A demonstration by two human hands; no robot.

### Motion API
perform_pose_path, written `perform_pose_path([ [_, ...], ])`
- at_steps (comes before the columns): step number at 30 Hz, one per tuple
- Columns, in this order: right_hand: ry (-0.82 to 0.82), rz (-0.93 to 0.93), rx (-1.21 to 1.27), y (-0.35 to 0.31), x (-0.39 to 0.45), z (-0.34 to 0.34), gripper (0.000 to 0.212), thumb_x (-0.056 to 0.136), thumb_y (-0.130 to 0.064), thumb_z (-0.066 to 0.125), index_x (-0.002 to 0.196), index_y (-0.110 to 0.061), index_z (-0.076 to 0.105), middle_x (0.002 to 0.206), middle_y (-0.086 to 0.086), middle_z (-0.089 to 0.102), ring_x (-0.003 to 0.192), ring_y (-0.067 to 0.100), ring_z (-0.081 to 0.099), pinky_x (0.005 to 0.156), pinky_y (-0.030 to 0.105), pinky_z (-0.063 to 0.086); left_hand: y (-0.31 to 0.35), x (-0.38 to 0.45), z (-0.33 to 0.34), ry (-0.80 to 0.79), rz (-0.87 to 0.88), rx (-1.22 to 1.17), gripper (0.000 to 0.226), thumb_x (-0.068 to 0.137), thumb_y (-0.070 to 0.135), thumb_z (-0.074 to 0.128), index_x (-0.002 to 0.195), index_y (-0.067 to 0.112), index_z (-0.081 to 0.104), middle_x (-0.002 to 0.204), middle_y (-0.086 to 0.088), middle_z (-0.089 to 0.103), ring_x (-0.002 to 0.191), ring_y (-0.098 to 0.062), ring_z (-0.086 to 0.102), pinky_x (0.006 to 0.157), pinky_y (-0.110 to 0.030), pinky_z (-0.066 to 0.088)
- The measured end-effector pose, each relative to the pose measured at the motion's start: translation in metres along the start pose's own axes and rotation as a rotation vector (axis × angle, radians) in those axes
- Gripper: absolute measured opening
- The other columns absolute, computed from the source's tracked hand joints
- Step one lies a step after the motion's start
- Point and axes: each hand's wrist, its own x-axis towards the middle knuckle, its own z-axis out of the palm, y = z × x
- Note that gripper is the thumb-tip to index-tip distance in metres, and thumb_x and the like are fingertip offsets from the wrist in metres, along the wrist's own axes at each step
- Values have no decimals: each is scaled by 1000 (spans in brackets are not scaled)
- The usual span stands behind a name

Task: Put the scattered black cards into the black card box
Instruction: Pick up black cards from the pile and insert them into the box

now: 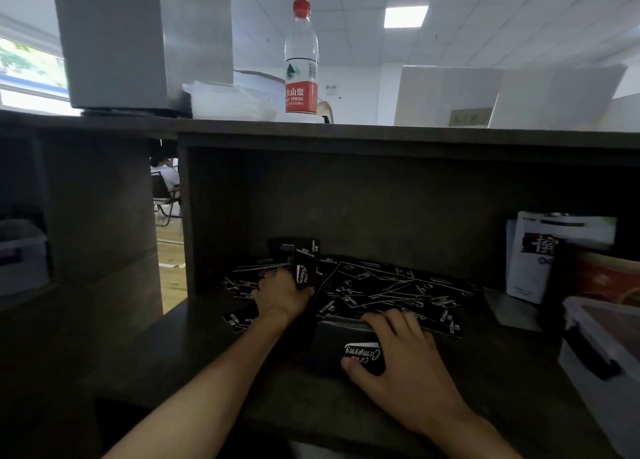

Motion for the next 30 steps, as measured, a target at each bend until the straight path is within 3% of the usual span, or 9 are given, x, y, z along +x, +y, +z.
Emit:
perform_pose_path([
  [8,3,19,27,-3,-2,-5,78,75,-82,33,138,-38,40,125,-21,36,123,3,30,106,32,34,-11,-26,-21,148,329,-253,26,93,22,61,117,27,68,113,6,69,112,-16,59,101,-40,42],
  [11,27,19,23,0,-4,-6,77,76,-80,37,140,-37,40,153,-17,18,142,6,12,118,38,23,-18,-51,-28,-133,528,-490,22,93,17,62,105,32,73,101,22,68,102,4,60,97,-26,47],
  [14,42,26,27,2,-5,-5,74,75,-79,41,137,-38,40,159,-21,6,147,6,0,120,41,19,-21,-72,-33,-389,522,-593,28,99,20,50,96,36,73,102,20,69,106,1,60,91,-17,44],
  [18,56,22,81,2,-2,-1,71,72,-78,46,133,-47,28,123,-34,26,126,-3,31,109,32,31,-15,-81,-40,-488,430,-624,39,91,47,32,89,41,70,94,23,64,89,13,55,79,-20,38],
  [21,25,-19,30,1,1,3,68,75,-80,40,135,-49,29,118,-32,33,114,-6,31,103,32,35,-13,-81,-36,-568,477,-652,41,87,55,27,92,37,64,96,14,65,94,-3,59,82,-27,41],
  [23,22,-24,5,2,3,4,65,76,-81,37,131,-49,33,116,-30,36,111,-5,32,99,31,36,-14,-80,-34,-505,437,-688,36,89,55,30,91,39,62,94,13,65,94,-6,60,78,-24,41],
  [27,55,-14,5,3,0,3,60,74,-82,41,124,-49,37,111,-27,38,105,-3,34,94,30,37,-23,-65,-34,220,309,-360,10,92,35,54,88,29,62,88,8,65,90,-16,63,71,-24,44],
  [28,64,-16,4,2,-1,2,59,74,-82,42,122,-49,38,111,-27,39,105,-3,34,94,31,38,-27,-62,-34,282,249,-177,20,91,43,56,97,25,63,100,3,64,101,-19,60,82,-31,46],
  [30,78,-16,-1,2,-2,0,58,73,-81,44,121,-49,39,111,-27,39,105,-2,35,94,32,38,-34,-57,-33,134,98,71,53,86,63,55,112,18,62,124,-7,55,121,-27,48,102,-43,38],
])
